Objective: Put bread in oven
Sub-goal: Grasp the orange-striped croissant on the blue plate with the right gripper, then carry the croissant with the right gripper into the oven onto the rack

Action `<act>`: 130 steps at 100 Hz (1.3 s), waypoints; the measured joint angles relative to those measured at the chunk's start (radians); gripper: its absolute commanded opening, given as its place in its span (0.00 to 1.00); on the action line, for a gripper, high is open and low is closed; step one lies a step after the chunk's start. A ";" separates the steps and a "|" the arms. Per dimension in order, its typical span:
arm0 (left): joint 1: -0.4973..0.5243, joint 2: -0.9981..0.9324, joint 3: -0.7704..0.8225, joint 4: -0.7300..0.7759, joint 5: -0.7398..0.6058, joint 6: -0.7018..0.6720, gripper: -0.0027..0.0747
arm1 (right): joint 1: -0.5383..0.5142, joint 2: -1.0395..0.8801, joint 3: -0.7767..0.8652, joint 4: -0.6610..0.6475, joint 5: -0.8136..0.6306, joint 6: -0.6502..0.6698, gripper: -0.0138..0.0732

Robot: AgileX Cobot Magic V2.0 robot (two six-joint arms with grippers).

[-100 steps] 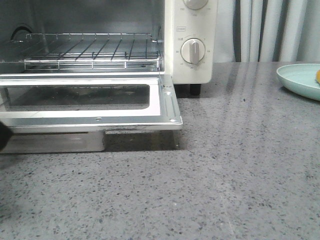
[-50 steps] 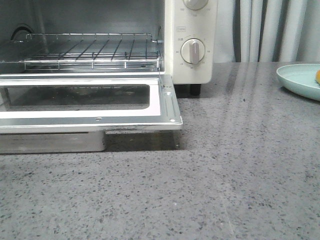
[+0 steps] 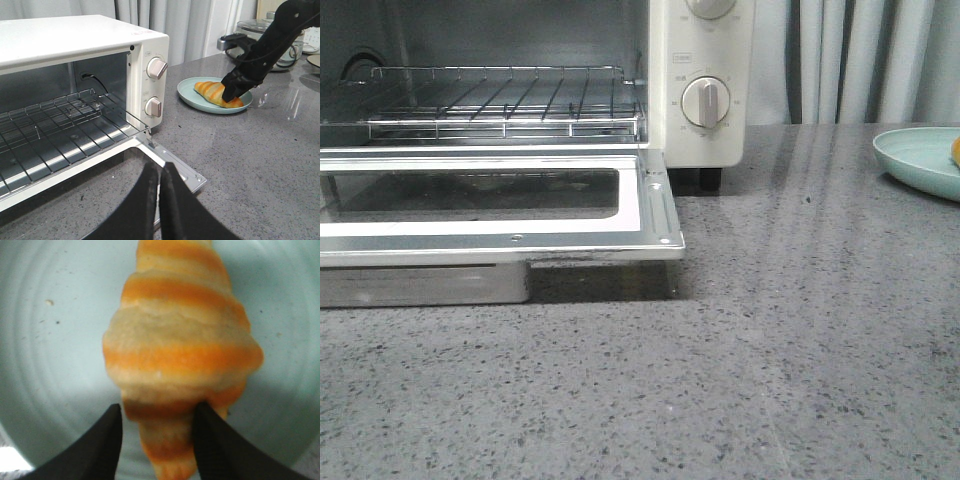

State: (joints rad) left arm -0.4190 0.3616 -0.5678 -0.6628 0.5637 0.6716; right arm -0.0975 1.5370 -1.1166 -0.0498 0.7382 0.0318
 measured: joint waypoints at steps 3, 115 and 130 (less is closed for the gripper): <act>0.000 0.000 0.000 0.000 0.000 0.000 0.01 | 0.000 0.011 -0.003 -0.002 -0.004 0.000 0.50; 0.000 -0.001 0.000 -0.004 -0.188 0.000 0.01 | 0.509 -0.283 -0.416 0.001 -0.321 -0.063 0.09; 0.000 -0.001 0.000 -0.008 -0.213 0.000 0.01 | 0.792 -0.237 -0.475 -0.005 -0.317 -0.159 0.09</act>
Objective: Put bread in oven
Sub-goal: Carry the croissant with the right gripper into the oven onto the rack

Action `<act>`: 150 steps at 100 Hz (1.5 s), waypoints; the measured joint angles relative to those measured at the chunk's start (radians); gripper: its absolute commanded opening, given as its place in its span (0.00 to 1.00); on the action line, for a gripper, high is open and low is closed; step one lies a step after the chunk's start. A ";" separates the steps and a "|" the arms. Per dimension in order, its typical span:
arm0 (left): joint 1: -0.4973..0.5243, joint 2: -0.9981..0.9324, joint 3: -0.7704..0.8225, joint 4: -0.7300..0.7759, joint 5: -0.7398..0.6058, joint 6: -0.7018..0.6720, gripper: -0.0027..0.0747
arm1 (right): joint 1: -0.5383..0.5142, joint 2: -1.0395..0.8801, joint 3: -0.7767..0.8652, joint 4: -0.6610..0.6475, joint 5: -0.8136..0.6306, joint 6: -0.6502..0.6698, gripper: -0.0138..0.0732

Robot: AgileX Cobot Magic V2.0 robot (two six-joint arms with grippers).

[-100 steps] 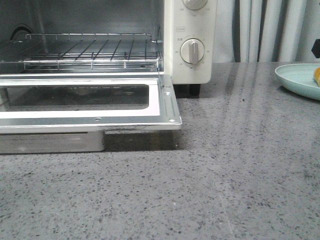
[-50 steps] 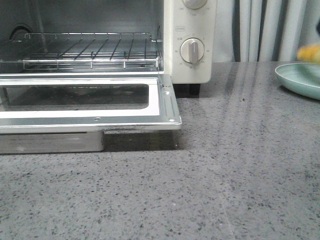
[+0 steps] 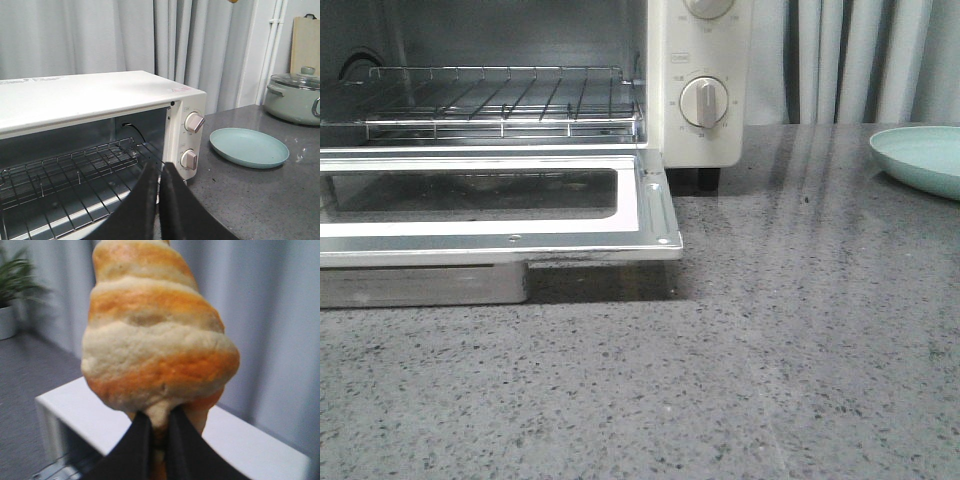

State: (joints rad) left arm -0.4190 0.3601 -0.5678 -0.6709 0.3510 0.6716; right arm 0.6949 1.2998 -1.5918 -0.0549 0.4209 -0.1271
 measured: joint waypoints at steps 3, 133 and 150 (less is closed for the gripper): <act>0.000 0.000 0.000 0.000 0.000 0.000 0.01 | 0.049 0.018 0.000 -0.008 0.005 -0.010 0.09; 0.000 0.000 0.000 0.000 -0.002 0.000 0.01 | 0.050 0.525 -0.002 -0.103 0.073 -0.006 0.39; 0.000 0.000 0.000 0.000 -0.002 0.000 0.01 | 0.049 0.535 -0.002 -0.107 0.055 -0.006 0.82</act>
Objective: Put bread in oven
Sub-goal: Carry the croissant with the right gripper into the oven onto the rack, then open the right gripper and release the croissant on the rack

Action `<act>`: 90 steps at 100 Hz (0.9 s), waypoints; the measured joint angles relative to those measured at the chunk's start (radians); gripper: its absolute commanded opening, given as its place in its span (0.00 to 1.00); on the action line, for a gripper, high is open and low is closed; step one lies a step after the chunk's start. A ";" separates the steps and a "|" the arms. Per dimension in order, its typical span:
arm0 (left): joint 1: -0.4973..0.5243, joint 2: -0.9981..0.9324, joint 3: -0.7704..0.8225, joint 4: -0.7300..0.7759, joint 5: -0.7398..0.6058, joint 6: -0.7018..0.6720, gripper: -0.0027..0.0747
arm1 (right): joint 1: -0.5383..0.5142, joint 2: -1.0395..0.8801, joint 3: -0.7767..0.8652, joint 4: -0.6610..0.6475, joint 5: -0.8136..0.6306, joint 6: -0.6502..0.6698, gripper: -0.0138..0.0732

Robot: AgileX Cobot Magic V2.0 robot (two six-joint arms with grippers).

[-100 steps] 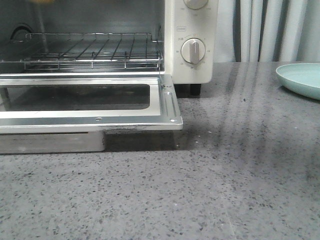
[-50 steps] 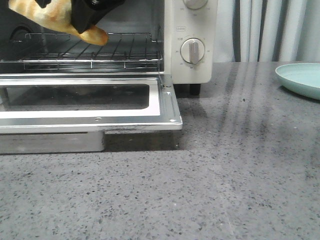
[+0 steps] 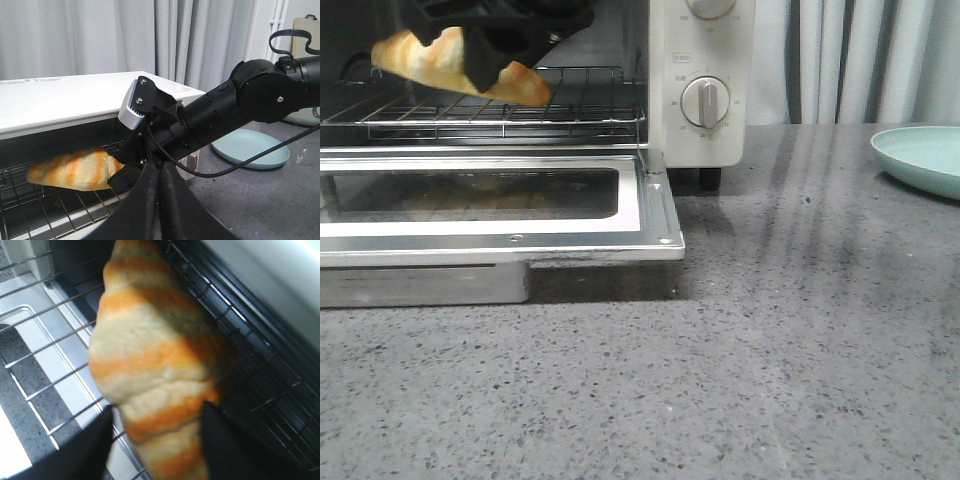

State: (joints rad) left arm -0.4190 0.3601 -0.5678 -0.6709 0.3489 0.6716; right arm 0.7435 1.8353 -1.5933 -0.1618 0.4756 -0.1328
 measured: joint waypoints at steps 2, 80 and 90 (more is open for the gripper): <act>0.000 0.000 0.000 0.000 0.000 0.000 0.01 | 0.000 0.000 0.000 0.000 0.001 0.000 0.84; 0.000 0.000 0.000 0.000 -0.054 0.000 0.01 | 0.072 -0.149 0.000 0.170 0.204 0.000 0.48; 0.000 0.000 0.000 0.000 -0.076 0.000 0.01 | 0.089 -0.168 0.005 0.170 0.238 0.000 0.19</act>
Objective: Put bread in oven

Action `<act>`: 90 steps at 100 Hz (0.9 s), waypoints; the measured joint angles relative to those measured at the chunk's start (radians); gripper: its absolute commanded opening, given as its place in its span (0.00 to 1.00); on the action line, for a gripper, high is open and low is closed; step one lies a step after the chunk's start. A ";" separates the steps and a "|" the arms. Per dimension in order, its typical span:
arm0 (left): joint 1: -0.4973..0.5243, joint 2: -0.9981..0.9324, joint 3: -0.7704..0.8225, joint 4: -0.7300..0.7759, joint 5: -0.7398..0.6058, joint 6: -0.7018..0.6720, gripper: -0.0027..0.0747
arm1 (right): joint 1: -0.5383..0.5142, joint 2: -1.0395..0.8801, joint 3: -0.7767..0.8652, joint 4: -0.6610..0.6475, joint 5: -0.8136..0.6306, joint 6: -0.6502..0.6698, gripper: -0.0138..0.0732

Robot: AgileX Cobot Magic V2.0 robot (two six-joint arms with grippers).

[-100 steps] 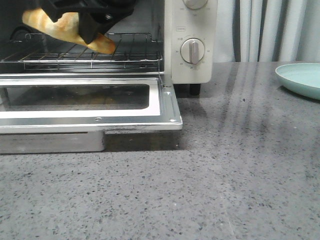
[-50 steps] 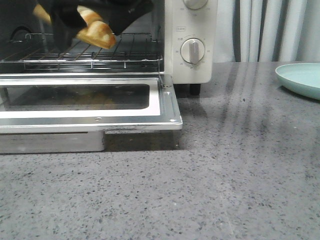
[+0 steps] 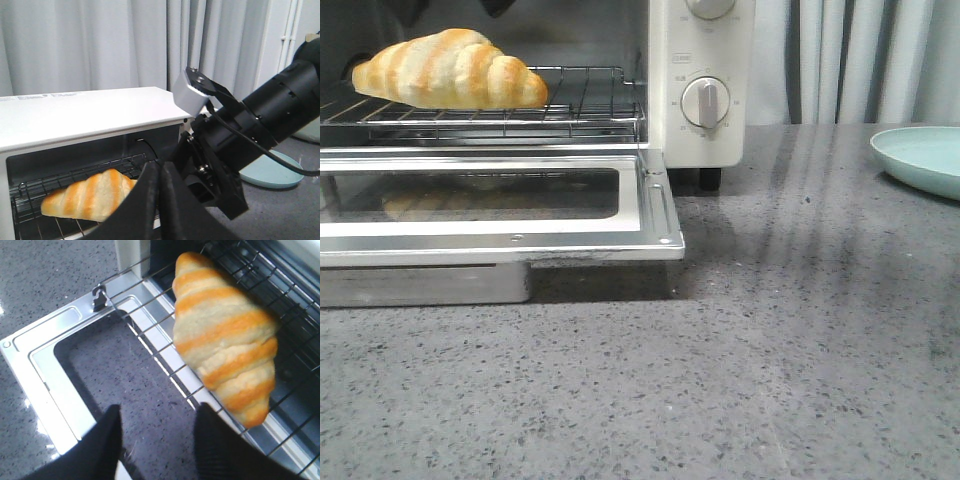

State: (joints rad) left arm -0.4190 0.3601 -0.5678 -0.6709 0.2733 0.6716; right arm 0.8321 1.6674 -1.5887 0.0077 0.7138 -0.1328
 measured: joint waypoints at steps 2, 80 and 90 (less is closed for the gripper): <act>0.000 0.000 0.000 0.000 -0.002 0.000 0.01 | 0.003 -0.007 0.006 0.000 0.005 0.000 0.13; 0.000 0.000 0.000 -0.001 0.138 -0.002 0.01 | 0.058 -1.395 0.831 -0.424 0.089 0.141 0.08; 0.000 0.000 0.000 -0.001 0.124 -0.002 0.01 | 0.058 -1.470 0.889 -0.450 0.081 0.160 0.08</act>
State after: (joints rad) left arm -0.4190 0.3601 -0.5678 -0.6721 0.3971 0.6697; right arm 0.8897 0.1970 -0.6996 -0.4422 0.7948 0.0275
